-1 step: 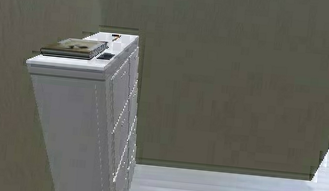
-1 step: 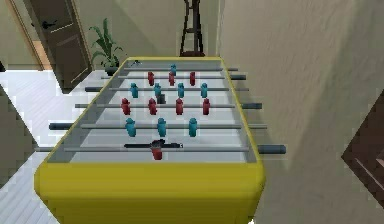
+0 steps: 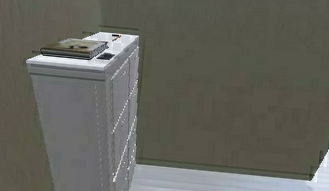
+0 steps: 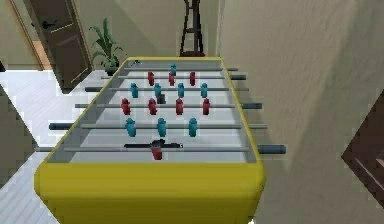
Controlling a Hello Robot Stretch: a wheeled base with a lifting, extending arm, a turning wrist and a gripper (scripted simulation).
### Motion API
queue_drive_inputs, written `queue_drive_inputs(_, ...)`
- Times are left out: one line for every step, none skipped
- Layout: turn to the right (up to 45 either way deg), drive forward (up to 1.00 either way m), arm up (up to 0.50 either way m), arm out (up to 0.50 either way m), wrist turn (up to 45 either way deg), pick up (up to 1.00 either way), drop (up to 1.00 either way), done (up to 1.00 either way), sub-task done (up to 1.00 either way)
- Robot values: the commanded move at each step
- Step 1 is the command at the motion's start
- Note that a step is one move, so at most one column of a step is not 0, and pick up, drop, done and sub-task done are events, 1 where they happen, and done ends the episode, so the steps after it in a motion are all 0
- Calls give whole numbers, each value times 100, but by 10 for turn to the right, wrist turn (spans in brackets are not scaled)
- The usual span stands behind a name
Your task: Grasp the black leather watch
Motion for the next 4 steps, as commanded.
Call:
queue_drive_inputs(0,0,38,0,0,0,0,0,0)
queue_drive_inputs(0,0,0,32,0,0,0,0,0)
queue_drive_inputs(0,0,0,0,450,0,0,0,0)
queue_drive_inputs(0,0,0,0,450,0,0,0,0)
